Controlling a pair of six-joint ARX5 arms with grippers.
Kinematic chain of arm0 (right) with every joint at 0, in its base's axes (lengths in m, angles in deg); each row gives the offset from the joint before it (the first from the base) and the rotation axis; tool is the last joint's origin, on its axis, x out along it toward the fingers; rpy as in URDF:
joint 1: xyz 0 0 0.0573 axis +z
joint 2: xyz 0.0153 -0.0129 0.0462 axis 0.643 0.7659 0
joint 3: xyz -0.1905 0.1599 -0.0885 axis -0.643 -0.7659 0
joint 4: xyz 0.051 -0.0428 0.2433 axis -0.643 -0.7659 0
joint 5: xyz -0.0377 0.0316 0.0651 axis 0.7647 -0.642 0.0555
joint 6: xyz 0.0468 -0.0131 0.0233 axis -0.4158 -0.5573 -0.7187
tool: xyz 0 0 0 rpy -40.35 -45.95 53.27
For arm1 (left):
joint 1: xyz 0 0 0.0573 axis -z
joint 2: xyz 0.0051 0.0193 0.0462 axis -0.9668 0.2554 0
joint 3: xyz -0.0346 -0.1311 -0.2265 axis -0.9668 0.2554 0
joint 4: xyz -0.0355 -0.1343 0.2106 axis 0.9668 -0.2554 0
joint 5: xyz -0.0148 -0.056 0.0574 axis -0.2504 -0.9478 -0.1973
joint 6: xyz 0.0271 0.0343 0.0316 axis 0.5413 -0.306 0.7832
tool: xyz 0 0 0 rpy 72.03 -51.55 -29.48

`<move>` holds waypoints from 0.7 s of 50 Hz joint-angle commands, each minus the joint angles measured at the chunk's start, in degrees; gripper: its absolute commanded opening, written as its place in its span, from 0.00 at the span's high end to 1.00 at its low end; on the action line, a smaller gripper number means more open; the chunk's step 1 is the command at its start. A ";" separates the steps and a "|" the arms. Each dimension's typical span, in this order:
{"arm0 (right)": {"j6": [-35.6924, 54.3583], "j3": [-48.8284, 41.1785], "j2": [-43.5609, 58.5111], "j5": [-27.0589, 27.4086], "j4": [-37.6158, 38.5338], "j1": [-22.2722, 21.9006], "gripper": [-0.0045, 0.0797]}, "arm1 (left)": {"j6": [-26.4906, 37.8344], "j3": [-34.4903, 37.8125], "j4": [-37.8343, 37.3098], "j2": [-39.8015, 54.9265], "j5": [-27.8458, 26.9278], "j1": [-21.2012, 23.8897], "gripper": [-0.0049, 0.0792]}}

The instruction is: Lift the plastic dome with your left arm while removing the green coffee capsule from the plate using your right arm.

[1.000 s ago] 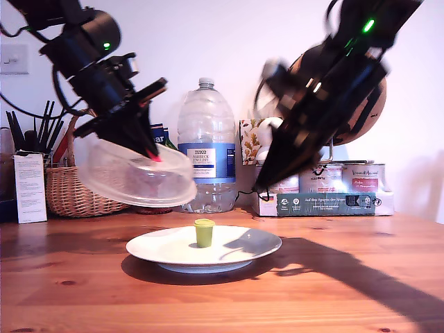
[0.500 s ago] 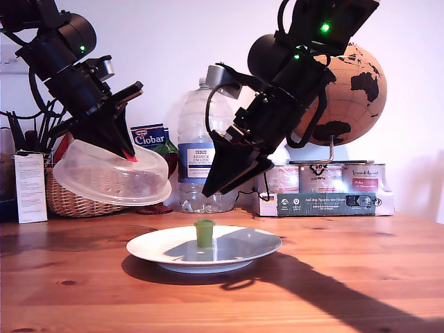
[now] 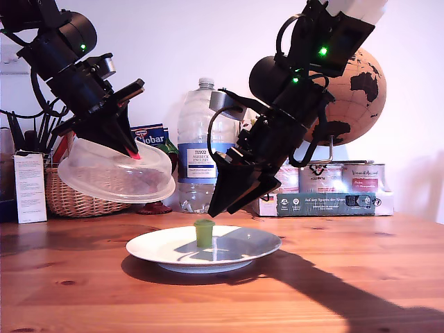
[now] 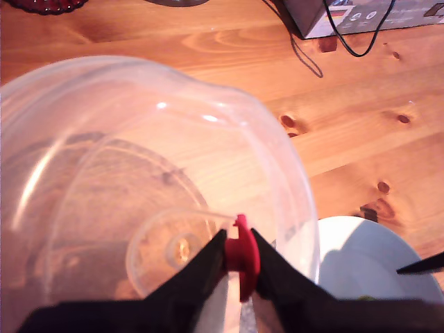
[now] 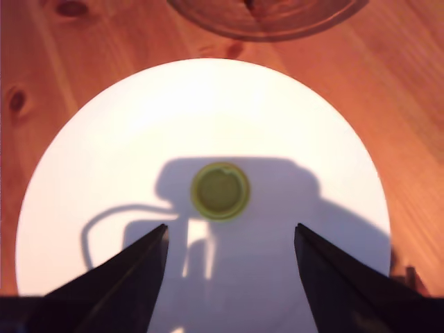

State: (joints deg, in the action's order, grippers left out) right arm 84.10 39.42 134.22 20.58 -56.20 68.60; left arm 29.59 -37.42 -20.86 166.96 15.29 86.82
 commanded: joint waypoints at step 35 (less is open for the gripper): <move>-3.04 -0.42 7.80 -1.03 6.73 2.08 0.32 | 0.94 -0.39 0.92 0.81 -0.37 0.11 0.97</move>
State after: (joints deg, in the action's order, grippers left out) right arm 81.23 39.42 140.17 20.25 -50.15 70.13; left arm 29.98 -37.42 -20.42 166.96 15.02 86.82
